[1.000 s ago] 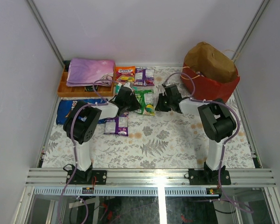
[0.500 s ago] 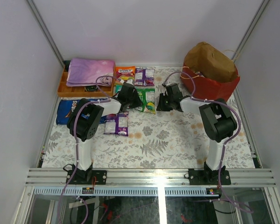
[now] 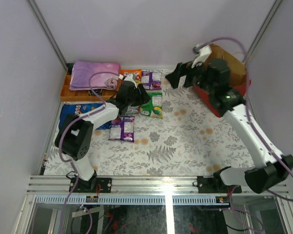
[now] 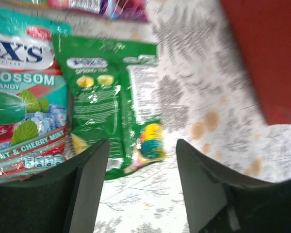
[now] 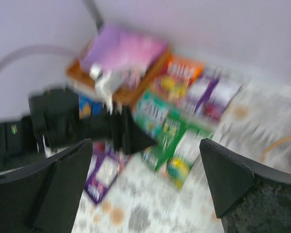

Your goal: Take the snacks out of the paper bag

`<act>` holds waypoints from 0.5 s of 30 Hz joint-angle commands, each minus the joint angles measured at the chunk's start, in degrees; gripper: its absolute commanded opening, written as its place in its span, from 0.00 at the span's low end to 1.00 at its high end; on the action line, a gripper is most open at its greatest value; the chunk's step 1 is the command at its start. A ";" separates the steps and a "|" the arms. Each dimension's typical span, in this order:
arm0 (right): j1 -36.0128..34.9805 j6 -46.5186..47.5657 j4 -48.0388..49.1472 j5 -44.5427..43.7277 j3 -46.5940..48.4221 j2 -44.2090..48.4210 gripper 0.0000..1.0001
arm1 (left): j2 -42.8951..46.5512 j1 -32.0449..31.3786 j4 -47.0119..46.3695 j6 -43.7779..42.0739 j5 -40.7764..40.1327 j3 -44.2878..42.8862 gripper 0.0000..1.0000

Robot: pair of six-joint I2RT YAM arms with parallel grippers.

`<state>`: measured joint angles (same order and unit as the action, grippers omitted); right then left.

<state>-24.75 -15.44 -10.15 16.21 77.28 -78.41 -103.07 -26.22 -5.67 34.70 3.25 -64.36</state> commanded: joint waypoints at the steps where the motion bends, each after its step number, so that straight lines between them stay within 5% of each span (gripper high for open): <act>1: 3.78 4.65 -4.72 -12.28 10.38 1.80 1.00 | 7.23 -0.60 0.92 -2.14 -2.00 -0.89 0.63; 8: 17.81 4.66 -19.82 -18.56 30.75 -14.43 0.99 | 13.40 -1.83 4.54 -3.58 -2.41 -0.27 0.72; 15: 22.10 11.36 -42.83 -21.15 67.39 -42.70 0.99 | 12.87 -1.79 6.41 -4.98 -1.01 -2.90 0.75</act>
<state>-4.47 -8.71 -35.33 -2.61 129.05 -110.45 -90.04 -27.88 -1.08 31.66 2.07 -64.69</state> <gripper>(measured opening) 0.993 0.747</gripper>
